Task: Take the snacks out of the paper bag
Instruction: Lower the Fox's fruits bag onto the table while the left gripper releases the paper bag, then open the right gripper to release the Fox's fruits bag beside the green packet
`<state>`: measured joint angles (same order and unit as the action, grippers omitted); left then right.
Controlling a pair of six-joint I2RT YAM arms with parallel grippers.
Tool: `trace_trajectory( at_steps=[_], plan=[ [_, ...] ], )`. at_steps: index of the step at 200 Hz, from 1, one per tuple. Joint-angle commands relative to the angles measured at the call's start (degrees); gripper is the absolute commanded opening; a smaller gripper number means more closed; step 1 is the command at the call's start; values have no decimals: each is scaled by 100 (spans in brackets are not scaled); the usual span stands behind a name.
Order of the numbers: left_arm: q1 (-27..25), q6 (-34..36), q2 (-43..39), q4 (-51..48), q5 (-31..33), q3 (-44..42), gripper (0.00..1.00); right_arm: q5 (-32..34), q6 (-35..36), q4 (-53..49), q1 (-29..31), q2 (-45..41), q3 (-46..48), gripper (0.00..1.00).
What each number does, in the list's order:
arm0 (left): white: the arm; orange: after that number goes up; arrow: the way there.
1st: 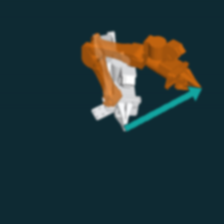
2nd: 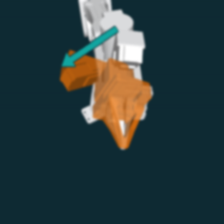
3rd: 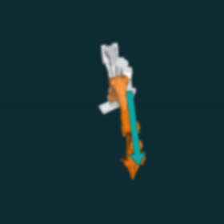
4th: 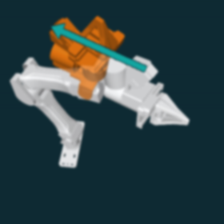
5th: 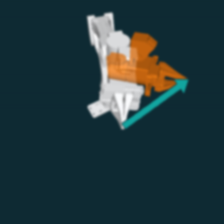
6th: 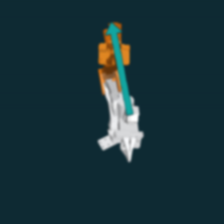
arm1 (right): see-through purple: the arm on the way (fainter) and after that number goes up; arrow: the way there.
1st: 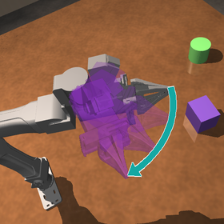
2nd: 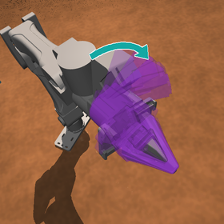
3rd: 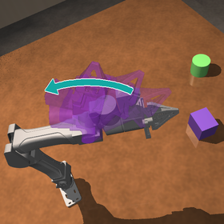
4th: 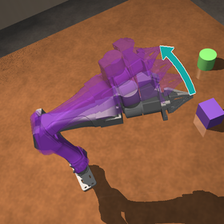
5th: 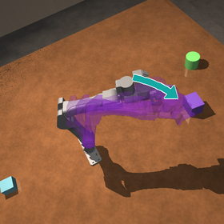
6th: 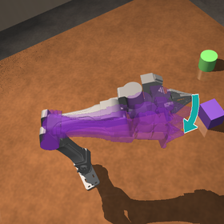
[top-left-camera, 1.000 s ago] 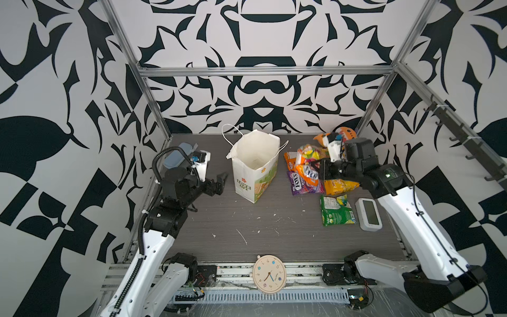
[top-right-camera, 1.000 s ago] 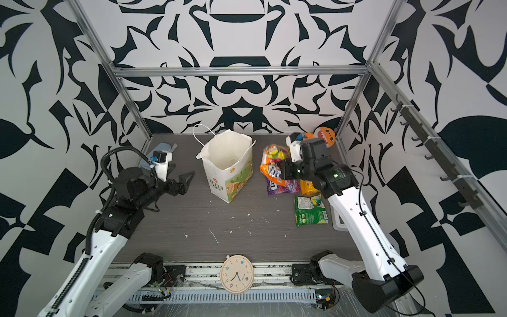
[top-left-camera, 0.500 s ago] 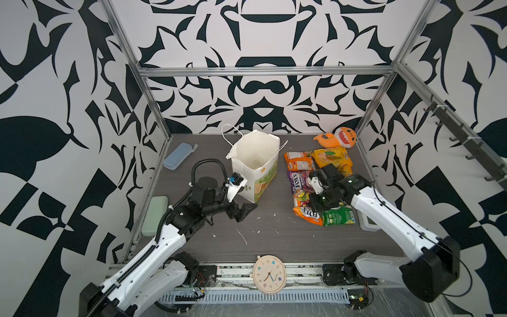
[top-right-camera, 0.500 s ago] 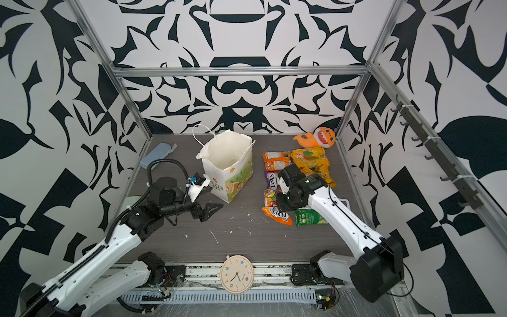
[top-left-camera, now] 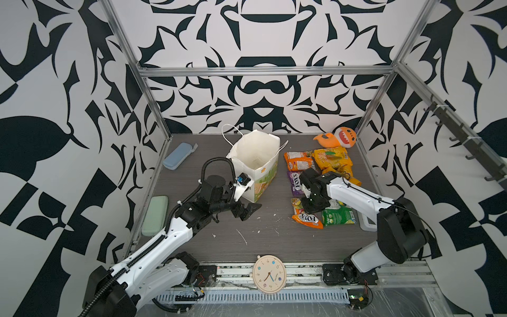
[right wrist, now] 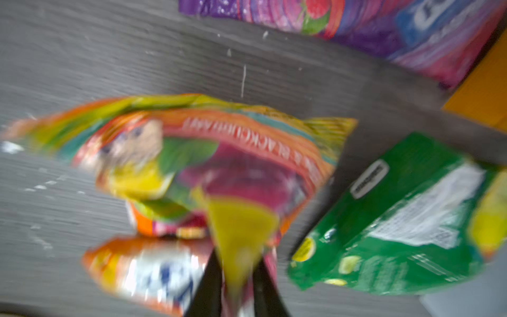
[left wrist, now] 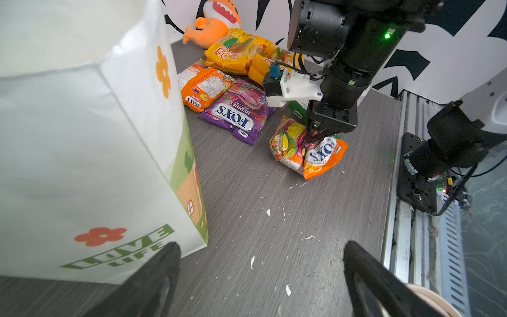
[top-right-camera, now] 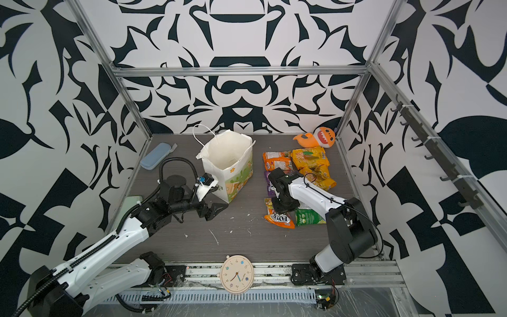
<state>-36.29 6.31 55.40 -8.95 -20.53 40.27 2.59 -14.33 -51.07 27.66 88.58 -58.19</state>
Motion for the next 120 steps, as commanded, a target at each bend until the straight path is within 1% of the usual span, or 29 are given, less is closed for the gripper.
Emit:
trace_trajectory(
  at_steps=[1,14,32,35,44,61,69,91,120],
  plan=[
    [-9,104,33,28,63,156,95,379,-66,-262,-50,-24,-365,42],
    [-9,134,8,-1,106,152,95,330,-116,-385,-50,-120,-528,46],
    [-9,179,-37,-26,193,144,95,164,-248,-490,-47,-402,-808,47],
    [-9,178,-45,-28,203,154,95,112,-278,-502,-52,-446,-854,46],
    [-9,196,-65,-35,214,145,95,-188,-323,-503,-46,-584,-955,37],
    [-9,202,-87,-39,234,132,95,-783,-455,-340,-50,-717,-853,11],
    [-9,210,-91,-22,243,123,94,-860,-499,-244,-53,-651,-659,0],
    [-9,213,-82,59,238,93,94,-748,-641,-109,-102,-240,-209,0],
    [-9,213,-86,29,217,121,94,-568,-772,419,-183,-117,186,0]
  ],
)
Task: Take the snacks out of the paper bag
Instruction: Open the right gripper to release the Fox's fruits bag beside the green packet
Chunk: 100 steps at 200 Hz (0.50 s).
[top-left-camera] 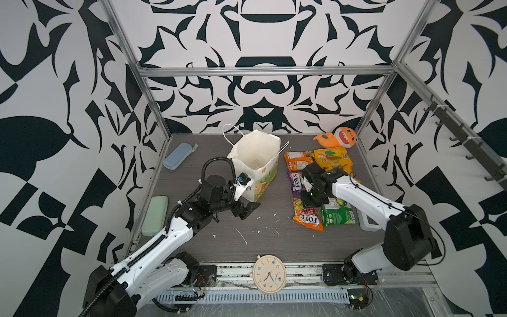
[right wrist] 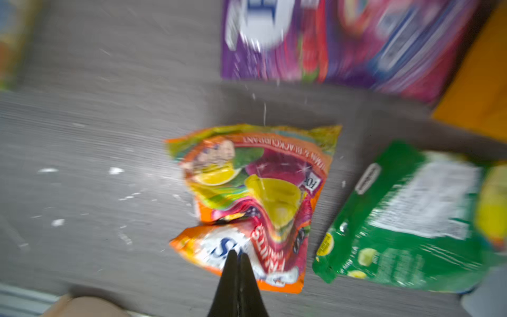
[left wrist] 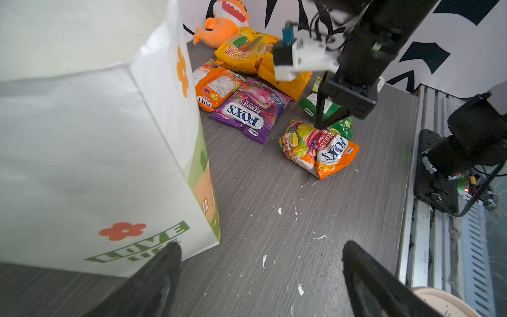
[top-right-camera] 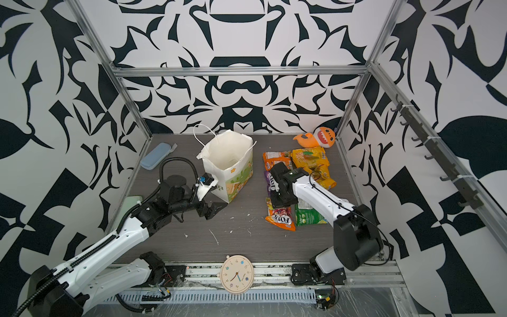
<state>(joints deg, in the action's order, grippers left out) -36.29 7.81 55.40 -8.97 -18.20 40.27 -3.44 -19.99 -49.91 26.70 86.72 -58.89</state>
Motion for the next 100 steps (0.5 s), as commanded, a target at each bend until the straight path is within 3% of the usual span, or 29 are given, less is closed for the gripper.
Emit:
trace_trajectory(
  at_steps=[1,36,66,100],
  plan=[
    [-9,62,-88,29,-13,121,94,36,-206,314,-91,80,260,0],
    [-9,55,-92,80,30,96,94,88,-100,564,-141,318,258,0],
    [-9,-28,-99,104,79,89,94,-159,1,463,-136,-126,53,0],
    [-9,-78,-135,140,132,64,94,-1021,-91,307,-139,-440,87,0]
  ],
)
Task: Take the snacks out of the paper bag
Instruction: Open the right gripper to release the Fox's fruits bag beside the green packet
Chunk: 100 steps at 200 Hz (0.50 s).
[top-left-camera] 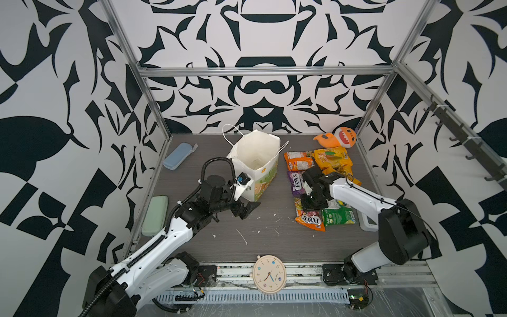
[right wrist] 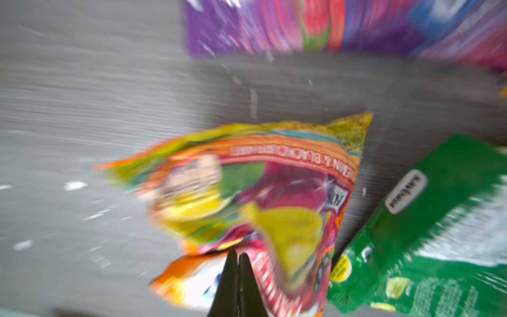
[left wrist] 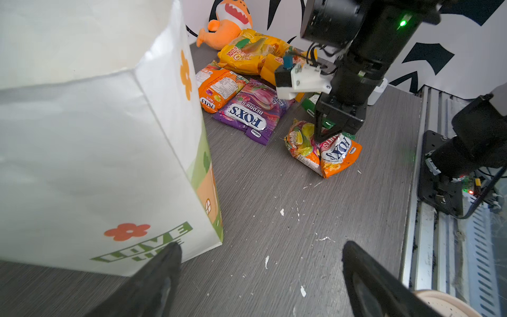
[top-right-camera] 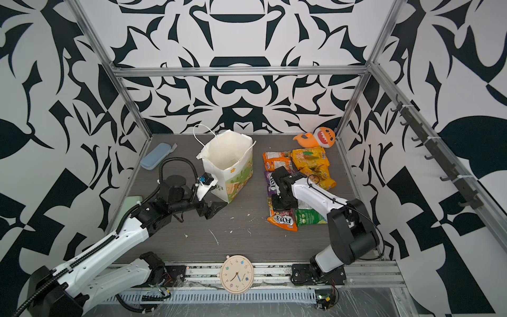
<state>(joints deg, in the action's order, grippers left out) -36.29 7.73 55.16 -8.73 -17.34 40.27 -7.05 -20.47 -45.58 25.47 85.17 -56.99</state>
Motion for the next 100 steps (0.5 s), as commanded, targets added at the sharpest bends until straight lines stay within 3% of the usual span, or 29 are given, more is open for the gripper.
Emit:
trace_trajectory(
  at_steps=[1,52,100],
  plan=[
    [-9,-74,-115,117,47,66,94,-681,-48,-117,-16,-287,-85,0],
    [-9,-100,-309,249,234,-128,94,-273,-230,1003,-16,48,675,0],
    [-7,-81,-637,257,646,-287,94,-290,-12,1135,-14,-334,277,0]
  ],
)
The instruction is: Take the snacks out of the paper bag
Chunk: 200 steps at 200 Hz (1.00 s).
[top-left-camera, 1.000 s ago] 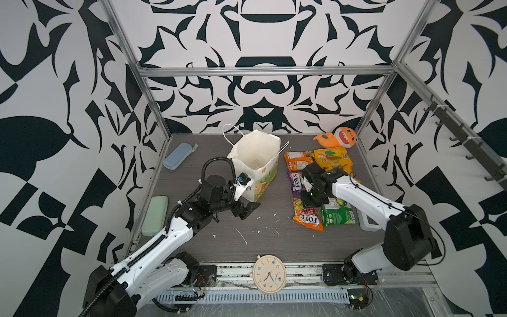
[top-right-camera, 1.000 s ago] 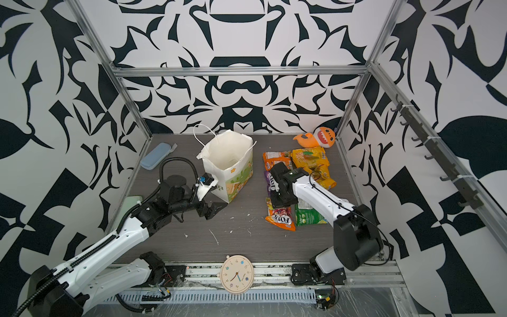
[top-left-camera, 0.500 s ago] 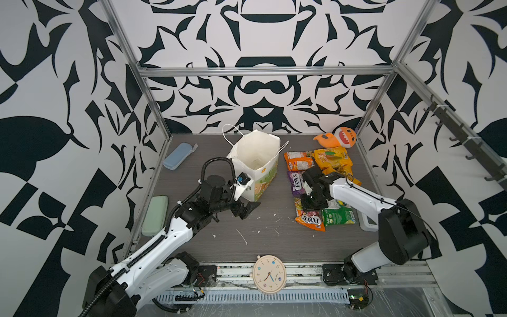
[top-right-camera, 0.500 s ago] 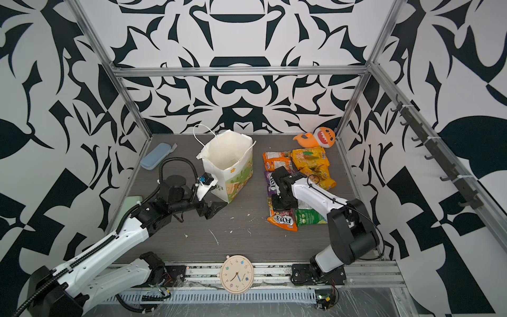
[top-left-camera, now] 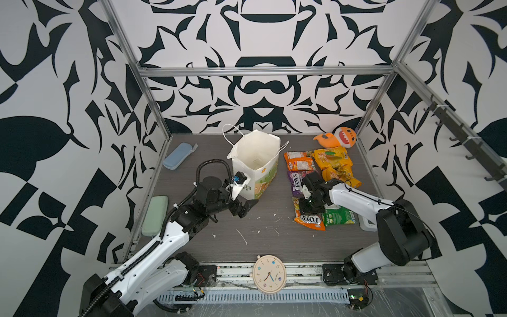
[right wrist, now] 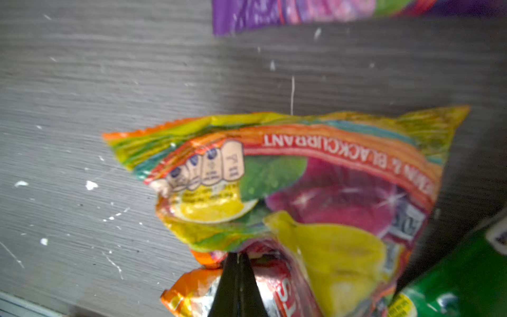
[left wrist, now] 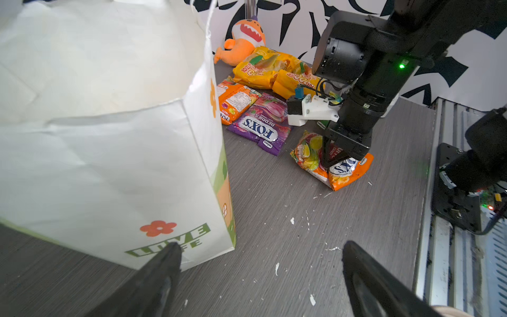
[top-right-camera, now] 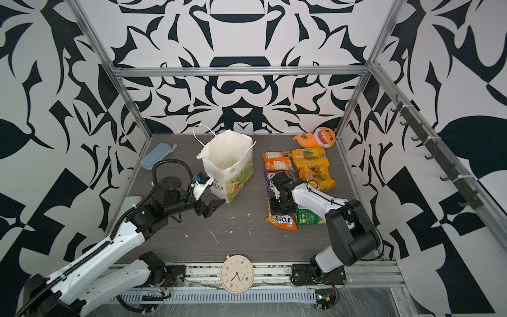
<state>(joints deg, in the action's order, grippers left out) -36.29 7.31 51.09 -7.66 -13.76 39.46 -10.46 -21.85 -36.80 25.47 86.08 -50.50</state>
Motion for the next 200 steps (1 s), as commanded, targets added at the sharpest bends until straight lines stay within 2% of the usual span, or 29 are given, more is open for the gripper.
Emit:
trace_trajectory(
  at_steps=[1,16,34,54,74,96,111,119,142,154,170,191,200],
  plan=[
    [-8,-43,-244,159,296,-209,94,43,135,267,-15,-452,-386,0],
    [-9,-81,-452,306,582,-345,95,-132,336,470,-16,-893,-499,2],
    [-9,-105,-866,721,1077,-671,99,428,348,959,-14,-1639,-365,10],
    [-6,-74,-1412,1218,1804,-1080,99,1279,466,1799,-16,-2548,209,33],
    [-1,-44,-1919,1488,2937,-1402,99,1984,592,2645,-21,-3321,908,51],
    [7,-41,-2329,1528,4316,-1725,99,2658,575,3020,-34,-3734,1371,60],
    [13,-4,-2596,1586,4745,-2044,99,3222,501,3116,-42,-3876,1606,66],
    [38,6,-2717,1846,5037,-2253,99,3490,693,3300,-44,-3958,1805,70],
    [294,-251,-2842,2558,6157,-2891,99,4527,1089,4029,-85,-4324,2496,72],
    [629,-429,-2718,2726,6083,-3058,99,4893,1441,4761,-125,-4497,2954,72],
    [1332,-879,-2177,2667,5610,-3013,99,5289,1621,5498,-296,-4453,3410,74],
    [2302,-1627,-1138,2159,5383,-2582,99,5105,1671,6284,-646,-3900,3657,75],
    [2584,-1683,-739,2290,5178,-2489,99,4980,1611,6593,-773,-3591,3716,75]
  ],
)
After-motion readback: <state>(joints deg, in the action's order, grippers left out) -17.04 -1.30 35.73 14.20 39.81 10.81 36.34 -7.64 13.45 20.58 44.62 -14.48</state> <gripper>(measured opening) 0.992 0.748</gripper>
